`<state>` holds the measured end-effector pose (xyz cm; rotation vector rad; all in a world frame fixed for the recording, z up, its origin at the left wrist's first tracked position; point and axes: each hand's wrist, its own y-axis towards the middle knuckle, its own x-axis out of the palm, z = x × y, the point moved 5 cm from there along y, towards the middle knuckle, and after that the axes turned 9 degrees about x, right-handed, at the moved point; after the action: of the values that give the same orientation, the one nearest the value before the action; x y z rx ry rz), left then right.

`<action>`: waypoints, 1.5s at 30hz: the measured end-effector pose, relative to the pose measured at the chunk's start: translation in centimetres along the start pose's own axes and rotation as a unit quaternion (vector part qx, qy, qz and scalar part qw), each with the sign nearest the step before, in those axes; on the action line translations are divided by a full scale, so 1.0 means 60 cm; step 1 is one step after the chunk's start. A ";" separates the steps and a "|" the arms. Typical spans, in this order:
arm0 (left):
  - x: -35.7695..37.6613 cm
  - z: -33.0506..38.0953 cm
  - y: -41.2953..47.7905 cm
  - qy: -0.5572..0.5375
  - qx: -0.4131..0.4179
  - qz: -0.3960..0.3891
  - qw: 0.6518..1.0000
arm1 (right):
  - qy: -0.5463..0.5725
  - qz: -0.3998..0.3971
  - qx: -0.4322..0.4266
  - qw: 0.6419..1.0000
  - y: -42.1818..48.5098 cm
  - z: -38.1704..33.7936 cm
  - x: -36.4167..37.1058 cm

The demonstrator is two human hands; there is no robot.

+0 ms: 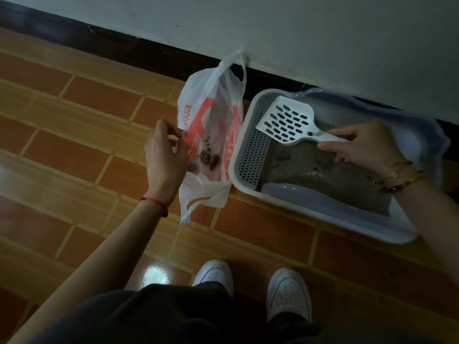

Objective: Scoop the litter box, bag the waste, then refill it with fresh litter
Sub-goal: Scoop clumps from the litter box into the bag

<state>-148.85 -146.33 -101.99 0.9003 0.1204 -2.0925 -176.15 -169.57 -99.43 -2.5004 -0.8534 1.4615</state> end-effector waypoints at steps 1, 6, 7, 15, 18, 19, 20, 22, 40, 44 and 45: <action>0.004 0.005 -0.002 0.001 0.006 -0.003 1.000 | 0.003 0.007 0.006 1.000 -0.003 0.015 -0.009; 0.021 0.024 -0.011 -0.001 0.044 -0.013 0.999 | -0.028 0.018 0.046 0.998 -0.012 0.082 -0.041; 0.026 0.026 -0.012 0.002 0.055 -0.016 0.998 | -0.040 0.018 0.051 0.998 -0.012 0.093 -0.044; 0.055 0.040 -0.020 0.074 0.089 -0.066 0.991 | -0.095 -0.054 0.045 0.993 0.000 0.146 -0.008; 0.053 0.037 -0.019 0.091 0.094 -0.058 0.990 | -0.076 -0.064 0.039 0.994 0.011 0.148 0.014; 0.052 0.035 -0.019 0.095 0.094 -0.056 0.989 | -0.069 -0.064 0.037 0.995 0.015 0.146 0.021; 0.051 0.033 -0.018 0.095 0.093 -0.055 0.990 | -0.062 -0.065 0.034 0.995 0.019 0.144 0.027; 0.050 0.029 -0.017 0.091 0.096 -0.053 0.990 | -0.047 -0.066 0.023 0.996 0.024 0.135 0.042; 0.040 0.016 -0.014 0.091 0.100 -0.059 0.989 | 0.020 -0.117 0.025 0.993 0.031 0.108 0.114; 0.037 0.017 -0.014 0.099 0.091 -0.061 0.989 | 0.052 -0.079 0.043 0.995 0.020 0.147 0.082; 0.036 0.016 -0.013 0.099 0.089 -0.061 0.989 | 0.069 -0.066 0.049 0.994 0.017 0.156 0.073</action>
<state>-150.81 -147.59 -102.82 1.2366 0.0948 -2.1462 -181.89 -169.75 -108.05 -2.3913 -0.8814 1.2423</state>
